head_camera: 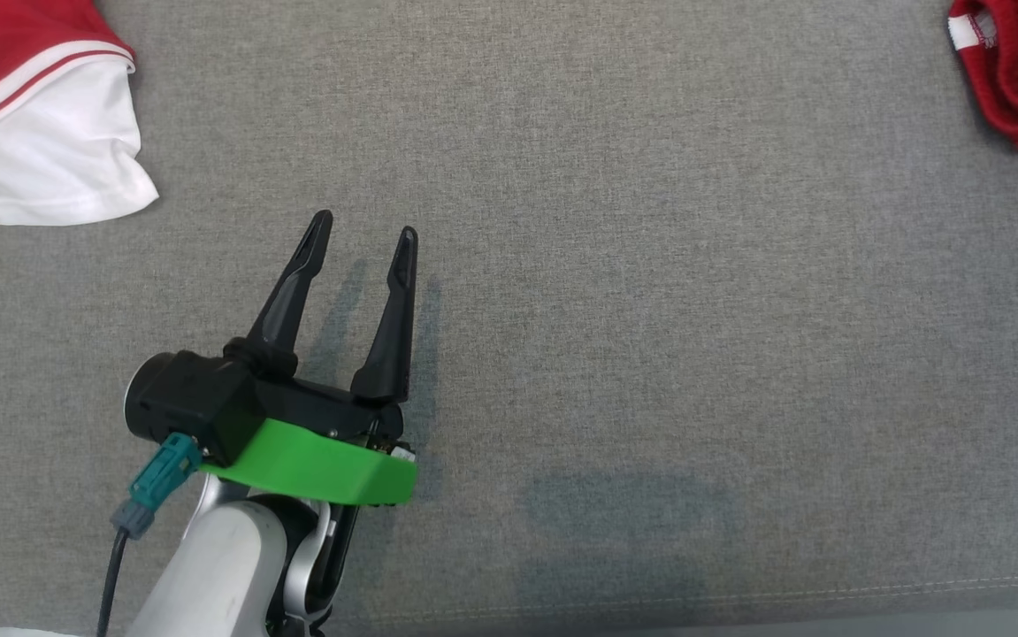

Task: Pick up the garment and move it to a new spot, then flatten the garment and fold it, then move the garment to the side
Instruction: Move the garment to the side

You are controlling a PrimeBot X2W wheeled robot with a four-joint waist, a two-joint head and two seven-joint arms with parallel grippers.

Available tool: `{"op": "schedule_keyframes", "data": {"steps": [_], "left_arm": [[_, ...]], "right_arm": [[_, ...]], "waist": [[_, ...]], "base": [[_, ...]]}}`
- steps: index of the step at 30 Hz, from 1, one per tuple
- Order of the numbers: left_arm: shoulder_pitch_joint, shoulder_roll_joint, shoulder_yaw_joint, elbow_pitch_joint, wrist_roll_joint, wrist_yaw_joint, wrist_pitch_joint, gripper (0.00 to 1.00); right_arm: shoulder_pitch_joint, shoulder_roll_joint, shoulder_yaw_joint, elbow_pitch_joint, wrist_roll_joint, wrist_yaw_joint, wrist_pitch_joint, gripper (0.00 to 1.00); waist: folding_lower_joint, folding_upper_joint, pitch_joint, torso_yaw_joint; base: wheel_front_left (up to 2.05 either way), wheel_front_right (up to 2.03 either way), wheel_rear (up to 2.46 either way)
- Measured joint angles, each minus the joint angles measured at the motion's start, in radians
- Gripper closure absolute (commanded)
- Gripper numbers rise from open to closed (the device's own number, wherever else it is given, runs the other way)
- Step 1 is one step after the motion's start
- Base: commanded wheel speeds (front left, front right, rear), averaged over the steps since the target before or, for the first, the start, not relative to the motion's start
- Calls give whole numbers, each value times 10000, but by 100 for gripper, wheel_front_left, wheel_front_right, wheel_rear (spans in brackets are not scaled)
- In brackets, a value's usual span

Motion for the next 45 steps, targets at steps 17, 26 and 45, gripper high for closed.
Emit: {"op": "schedule_keyframes", "data": {"steps": [17, 26, 45], "left_arm": [[3, 44, 144, 337, 2, 27, 0, 0], [67, 56, 431, 811, -107, 29, -102, 0], [1137, -75, 1225, 2178, -696, 29, -508, 0]], "right_arm": [[671, 809, -157, 357, 280, -79, -535, 0], [863, 1436, -280, 65, 372, 121, -1714, 0], [1871, 3411, -621, -2420, -201, -151, -2192, 0]], "waist": [[-1, 0, -540, -214], [-1, 0, -1193, -500], [-1, -1, -3492, -1194]], "base": [[0, 0, 0], [0, 0, 0], [0, 0, 0]]}}
